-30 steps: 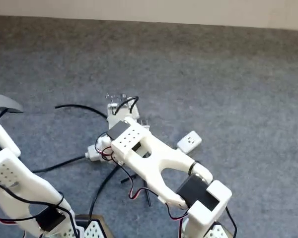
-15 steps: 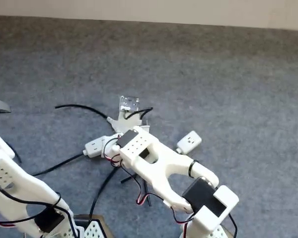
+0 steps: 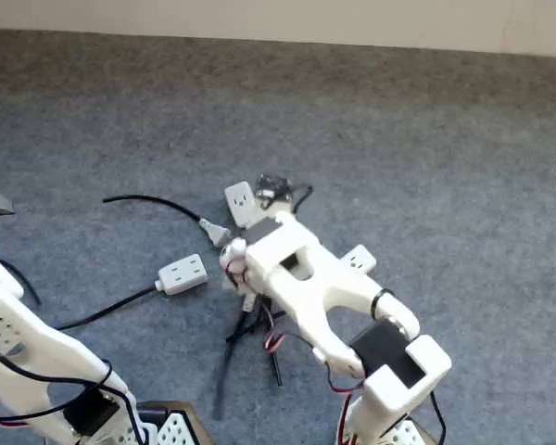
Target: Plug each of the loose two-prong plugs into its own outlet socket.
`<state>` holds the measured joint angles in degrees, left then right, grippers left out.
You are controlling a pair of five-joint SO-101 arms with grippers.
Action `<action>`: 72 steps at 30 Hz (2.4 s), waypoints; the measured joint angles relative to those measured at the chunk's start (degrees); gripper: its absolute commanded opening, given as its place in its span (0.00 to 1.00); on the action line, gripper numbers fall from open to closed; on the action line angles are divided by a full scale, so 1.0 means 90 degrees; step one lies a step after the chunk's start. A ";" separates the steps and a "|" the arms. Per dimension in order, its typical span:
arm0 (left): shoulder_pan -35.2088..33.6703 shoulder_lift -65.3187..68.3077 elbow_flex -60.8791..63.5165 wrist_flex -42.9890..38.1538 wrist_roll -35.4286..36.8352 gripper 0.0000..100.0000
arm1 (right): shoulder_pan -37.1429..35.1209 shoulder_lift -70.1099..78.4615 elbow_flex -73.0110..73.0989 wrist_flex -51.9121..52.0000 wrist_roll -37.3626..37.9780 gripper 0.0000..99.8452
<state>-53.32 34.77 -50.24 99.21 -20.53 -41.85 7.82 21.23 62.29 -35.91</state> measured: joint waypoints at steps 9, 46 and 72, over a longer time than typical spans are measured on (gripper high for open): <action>0.0000 0.0020 0.0000 0.0000 -0.0039 0.40 | 0.0371 0.0000 -0.3165 0.3770 0.5158 0.01; 0.5021 -0.4034 0.7248 -0.1680 -0.3565 0.36 | 0.3048 -0.3233 0.3409 -0.0195 0.7756 0.01; 0.5490 -0.2520 0.7980 -0.3184 -0.3516 0.08 | 0.2579 -0.3516 0.4317 -0.1045 0.7101 0.01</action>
<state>-3.91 12.09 21.58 70.55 -52.18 -18.64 -23.82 60.09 52.88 28.00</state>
